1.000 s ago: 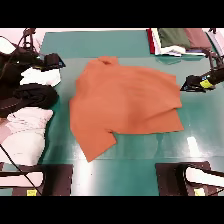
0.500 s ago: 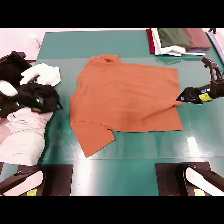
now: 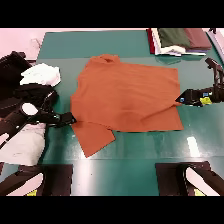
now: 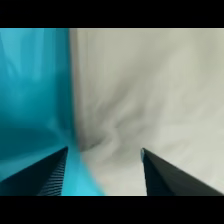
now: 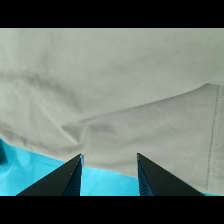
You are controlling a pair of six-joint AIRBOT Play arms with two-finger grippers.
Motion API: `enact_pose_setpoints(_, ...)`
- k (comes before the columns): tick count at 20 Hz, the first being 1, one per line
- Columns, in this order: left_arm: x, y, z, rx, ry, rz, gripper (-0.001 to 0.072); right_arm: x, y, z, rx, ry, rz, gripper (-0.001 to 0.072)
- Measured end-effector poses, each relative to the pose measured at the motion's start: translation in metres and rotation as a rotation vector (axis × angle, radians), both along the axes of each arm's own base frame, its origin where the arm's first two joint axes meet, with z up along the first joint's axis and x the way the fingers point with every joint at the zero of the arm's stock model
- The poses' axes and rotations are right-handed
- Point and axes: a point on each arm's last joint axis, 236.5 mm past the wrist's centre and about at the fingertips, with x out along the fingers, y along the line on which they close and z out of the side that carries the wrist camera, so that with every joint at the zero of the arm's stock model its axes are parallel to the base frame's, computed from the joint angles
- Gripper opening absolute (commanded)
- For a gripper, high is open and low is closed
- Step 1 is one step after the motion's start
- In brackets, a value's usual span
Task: Fold the shirts.
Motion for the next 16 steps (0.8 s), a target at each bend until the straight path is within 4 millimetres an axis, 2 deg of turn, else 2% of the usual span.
enact_pose_setpoints(1,0.001,-0.003,0.0,-0.007,-0.004,0.009,0.0261,-0.001,0.0,0.0,0.001,0.004,0.002,0.0376)
enact_pose_setpoints(2,0.001,-0.004,-0.001,-0.009,-0.004,0.012,0.0049,-0.002,0.0,0.0,0.002,0.006,0.001,0.0376)
enact_pose_setpoints(3,0.002,-0.006,0.0,-0.014,-0.007,0.018,0.0027,-0.003,-0.002,-0.001,0.003,0.01,-0.005,0.0376)
enact_pose_setpoints(6,0.009,-0.008,0.006,-0.021,-0.03,0.025,0.0027,-0.009,-0.021,-0.006,0.001,0.041,-0.061,0.0389)
enact_pose_setpoints(8,0.014,-0.01,0.013,-0.024,-0.047,0.019,0.0027,-0.024,-0.047,-0.025,-0.016,0.112,-0.134,0.0558)
enact_pose_setpoints(10,0.019,-0.01,0.019,-0.026,-0.063,0.017,0.0027,-0.052,-0.074,-0.058,-0.024,0.229,-0.225,0.0546)
enact_pose_setpoints(11,0.021,-0.011,0.022,-0.026,-0.069,0.016,0.0027,-0.066,-0.083,-0.075,-0.01,0.281,-0.276,0.0481)
enact_pose_setpoints(12,0.023,-0.011,0.024,-0.027,-0.077,0.016,0.0027,-0.077,-0.088,-0.09,0.015,0.315,-0.322,0.0446)
enact_pose_setpoints(16,0.026,-0.011,0.029,-0.026,-0.089,0.008,0.0027,-0.099,-0.088,-0.137,0.115,0.37,-0.465,0.0445)
